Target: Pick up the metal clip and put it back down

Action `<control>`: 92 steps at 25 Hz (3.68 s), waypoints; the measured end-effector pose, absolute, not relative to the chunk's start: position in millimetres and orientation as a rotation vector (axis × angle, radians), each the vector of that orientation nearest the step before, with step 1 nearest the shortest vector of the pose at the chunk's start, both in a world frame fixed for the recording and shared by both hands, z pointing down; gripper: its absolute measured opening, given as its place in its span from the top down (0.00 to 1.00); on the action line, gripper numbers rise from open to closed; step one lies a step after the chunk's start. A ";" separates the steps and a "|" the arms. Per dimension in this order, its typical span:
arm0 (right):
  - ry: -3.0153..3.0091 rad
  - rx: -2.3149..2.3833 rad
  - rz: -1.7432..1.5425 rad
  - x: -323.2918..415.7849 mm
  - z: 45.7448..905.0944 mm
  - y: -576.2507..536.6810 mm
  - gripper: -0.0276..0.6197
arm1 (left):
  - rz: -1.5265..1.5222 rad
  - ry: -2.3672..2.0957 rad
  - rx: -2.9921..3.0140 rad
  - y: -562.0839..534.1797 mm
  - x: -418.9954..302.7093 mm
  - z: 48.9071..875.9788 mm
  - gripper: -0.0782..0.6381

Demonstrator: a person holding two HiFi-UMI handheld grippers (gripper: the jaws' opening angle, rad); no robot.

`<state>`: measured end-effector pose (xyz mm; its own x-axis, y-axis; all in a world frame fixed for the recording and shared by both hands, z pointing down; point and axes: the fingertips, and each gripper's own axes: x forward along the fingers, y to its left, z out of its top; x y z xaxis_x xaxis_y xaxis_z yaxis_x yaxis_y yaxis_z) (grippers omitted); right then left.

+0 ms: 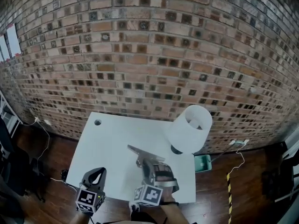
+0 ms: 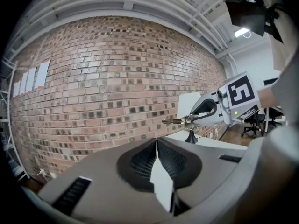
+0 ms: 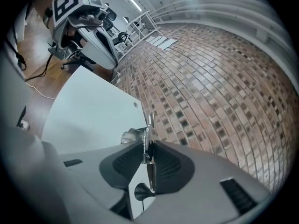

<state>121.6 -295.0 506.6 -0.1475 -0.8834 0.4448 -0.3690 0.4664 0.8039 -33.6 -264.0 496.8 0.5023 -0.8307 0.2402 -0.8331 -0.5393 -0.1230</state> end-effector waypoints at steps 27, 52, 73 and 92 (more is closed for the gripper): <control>-1.693 1.123 -0.674 60.7 489.8 -147.5 0.85 | 0.359 -1.426 2.840 -118.6 -83.6 487.9 0.87; -1.663 1.146 -0.654 69.1 483.1 -154.7 0.85 | 0.265 -1.406 2.821 -136.1 -76.6 485.0 0.88; -1.730 0.935 -0.678 52.3 542.4 -257.0 0.85 | 0.428 -1.509 2.688 -212.2 -94.6 508.8 0.88; -1.745 0.665 -0.694 46.4 690.8 -346.6 0.85 | 0.520 -1.632 2.497 -304.2 -98.0 528.3 0.88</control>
